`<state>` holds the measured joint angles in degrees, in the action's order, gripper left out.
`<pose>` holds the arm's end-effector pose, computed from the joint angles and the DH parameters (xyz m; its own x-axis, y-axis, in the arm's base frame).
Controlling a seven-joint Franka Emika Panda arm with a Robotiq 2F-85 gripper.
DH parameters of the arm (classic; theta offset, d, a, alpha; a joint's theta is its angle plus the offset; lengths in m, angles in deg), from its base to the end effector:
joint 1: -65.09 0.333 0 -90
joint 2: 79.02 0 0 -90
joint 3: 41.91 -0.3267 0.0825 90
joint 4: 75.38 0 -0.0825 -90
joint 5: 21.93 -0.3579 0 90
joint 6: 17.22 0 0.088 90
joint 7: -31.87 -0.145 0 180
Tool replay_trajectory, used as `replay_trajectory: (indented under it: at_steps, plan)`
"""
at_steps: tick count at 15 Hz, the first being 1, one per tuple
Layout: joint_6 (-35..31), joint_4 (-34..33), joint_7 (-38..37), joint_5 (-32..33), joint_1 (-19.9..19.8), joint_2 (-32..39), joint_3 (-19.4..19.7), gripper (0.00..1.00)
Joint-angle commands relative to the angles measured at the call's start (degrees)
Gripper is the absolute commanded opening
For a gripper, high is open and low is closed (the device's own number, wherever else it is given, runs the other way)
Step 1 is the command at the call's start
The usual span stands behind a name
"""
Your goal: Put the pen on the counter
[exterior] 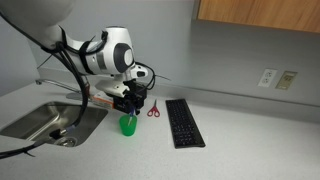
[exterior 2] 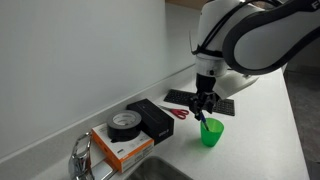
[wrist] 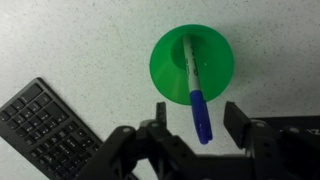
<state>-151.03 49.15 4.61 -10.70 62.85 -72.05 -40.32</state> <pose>0.5368 -0.0444 0.3313 0.9155 -0.3909 0.0950 -0.4003 -0.9086 0.1189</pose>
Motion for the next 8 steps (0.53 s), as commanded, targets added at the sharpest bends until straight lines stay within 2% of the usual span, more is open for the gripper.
replay_trajectory:
  at_steps: [1,5,6,8]
  plan:
    - [-0.98,-1.52,-2.12,1.65,1.10,1.35,1.32,0.32]
    - [-0.44,-0.84,-0.95,0.61,1.02,-0.51,1.40,0.01]
    - [-0.15,-0.39,-0.30,0.06,0.95,-1.63,1.29,0.00]
    - [0.30,1.76,2.08,-1.73,0.59,-6.13,0.96,0.04]
